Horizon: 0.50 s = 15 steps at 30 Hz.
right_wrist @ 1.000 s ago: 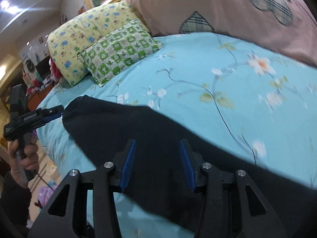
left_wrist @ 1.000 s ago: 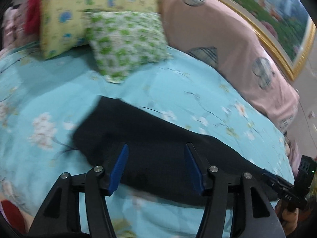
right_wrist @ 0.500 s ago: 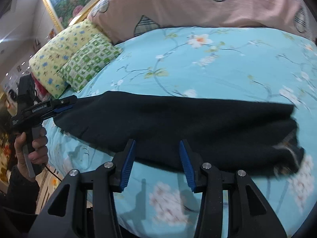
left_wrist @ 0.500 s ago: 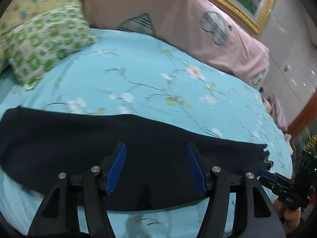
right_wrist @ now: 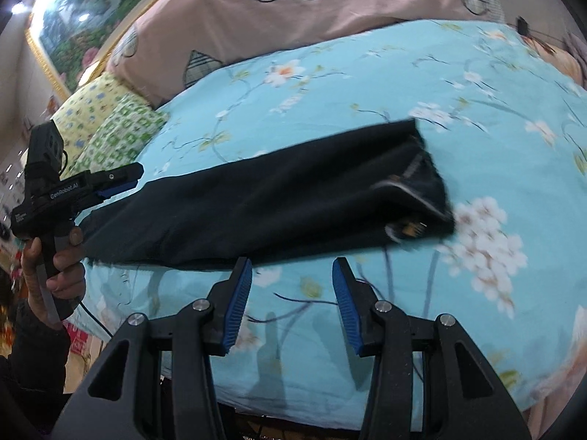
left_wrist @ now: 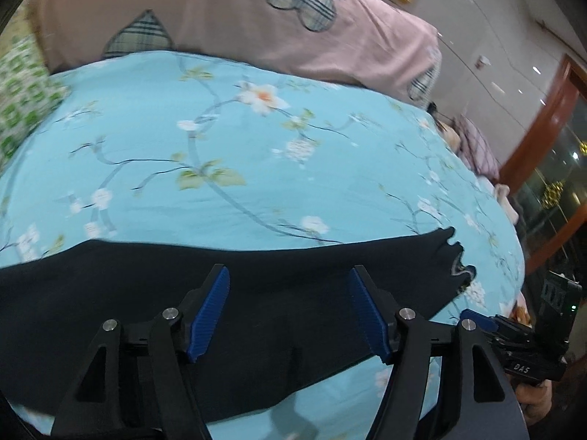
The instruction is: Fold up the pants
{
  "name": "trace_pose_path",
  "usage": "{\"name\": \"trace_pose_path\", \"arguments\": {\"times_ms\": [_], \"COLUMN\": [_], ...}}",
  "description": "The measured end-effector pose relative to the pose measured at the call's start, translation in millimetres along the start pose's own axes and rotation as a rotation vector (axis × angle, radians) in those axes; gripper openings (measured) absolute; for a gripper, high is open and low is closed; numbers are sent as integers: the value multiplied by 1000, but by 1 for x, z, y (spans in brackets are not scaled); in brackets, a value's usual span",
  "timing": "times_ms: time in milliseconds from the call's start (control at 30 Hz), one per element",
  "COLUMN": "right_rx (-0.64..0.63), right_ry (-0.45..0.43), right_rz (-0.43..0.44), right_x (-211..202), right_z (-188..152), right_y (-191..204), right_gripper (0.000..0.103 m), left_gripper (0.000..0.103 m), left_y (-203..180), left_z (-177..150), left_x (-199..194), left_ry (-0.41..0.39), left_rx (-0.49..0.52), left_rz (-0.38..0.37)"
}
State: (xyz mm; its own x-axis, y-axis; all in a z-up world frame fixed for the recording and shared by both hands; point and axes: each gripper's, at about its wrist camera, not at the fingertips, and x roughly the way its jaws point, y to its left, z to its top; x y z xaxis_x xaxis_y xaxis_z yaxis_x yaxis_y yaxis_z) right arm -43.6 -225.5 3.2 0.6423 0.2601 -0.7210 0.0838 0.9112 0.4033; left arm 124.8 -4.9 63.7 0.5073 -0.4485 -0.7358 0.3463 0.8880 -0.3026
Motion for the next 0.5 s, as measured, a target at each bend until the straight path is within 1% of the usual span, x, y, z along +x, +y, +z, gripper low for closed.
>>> {"name": "trace_pose_path", "arguments": {"times_ms": [33,67,133,200,267,367,433,500], "right_rx": [18,40,84,121,153,210,261,306], "right_ry": [-1,-4,-12,-25,-26,-4,-3,-21], "right_rz": [-9,-19,-46,-44,-27,-23,-7,2], "right_x": [0,0,-1,-4,-3,5,8,8], "right_z": [0,0,0,1,3,6,5,5], "right_y": [-4,-8,-16,-23,-27,-34,-39,-44], "right_gripper": [50,57,63,63,63,63,63,63], "left_gripper": [69,70,71,71,72,74,74,74], "left_y": [-5,-10,-19,-29,-39,-51,-58,-65], "left_z": [2,6,10,14,18,22,24,26], "left_x": [5,10,20,27,36,48,56,66], "left_ry": [10,18,37,50,72,118,142,163], "left_rx": [8,17,40,64,96,150,185,221], "left_rz": [-10,-16,-28,-33,-57,-94,-102,-99]}}
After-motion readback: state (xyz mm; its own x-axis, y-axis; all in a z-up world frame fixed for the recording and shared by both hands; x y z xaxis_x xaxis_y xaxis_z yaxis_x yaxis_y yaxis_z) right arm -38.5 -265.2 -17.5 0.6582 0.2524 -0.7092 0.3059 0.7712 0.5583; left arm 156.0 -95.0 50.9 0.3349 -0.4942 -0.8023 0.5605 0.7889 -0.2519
